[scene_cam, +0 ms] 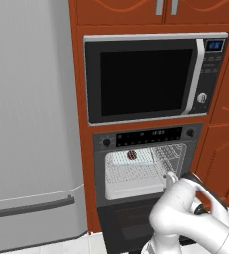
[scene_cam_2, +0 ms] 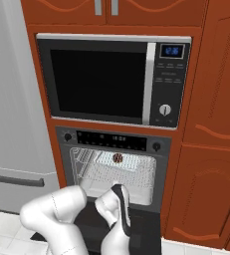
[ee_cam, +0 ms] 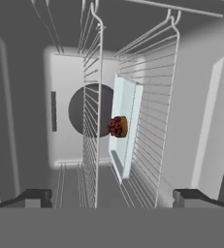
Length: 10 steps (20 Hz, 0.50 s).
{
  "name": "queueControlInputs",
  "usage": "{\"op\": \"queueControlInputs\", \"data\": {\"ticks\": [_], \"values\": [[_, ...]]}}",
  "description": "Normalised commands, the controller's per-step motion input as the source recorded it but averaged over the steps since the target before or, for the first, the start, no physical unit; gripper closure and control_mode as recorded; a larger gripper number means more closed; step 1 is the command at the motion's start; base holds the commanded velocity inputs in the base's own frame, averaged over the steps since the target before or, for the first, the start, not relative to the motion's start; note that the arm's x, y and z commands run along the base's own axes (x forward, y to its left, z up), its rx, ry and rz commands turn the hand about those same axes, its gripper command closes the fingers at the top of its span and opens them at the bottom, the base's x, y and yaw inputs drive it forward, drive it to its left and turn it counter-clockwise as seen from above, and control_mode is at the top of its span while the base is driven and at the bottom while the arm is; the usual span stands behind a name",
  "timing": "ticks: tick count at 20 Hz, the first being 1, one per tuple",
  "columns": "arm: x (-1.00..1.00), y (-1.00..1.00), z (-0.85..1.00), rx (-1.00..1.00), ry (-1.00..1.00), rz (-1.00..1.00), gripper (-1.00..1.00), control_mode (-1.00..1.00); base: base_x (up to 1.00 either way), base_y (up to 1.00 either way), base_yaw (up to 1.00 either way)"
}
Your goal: Take the baked cake out of the oven and place it on the plate for cooling. Then close the oven door.
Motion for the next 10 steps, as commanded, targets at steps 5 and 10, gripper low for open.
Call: {"op": "queueControlInputs", "data": {"ticks": [5,10], "values": [[0.38,-0.10,-0.15,0.05,-0.07,0.05,-1.00,-1.00,0.00,0.00,0.00],[0.12,-0.32,-0.40,0.05,-0.15,0.08,-1.00,-1.00,0.00,0.00,0.00]]}}
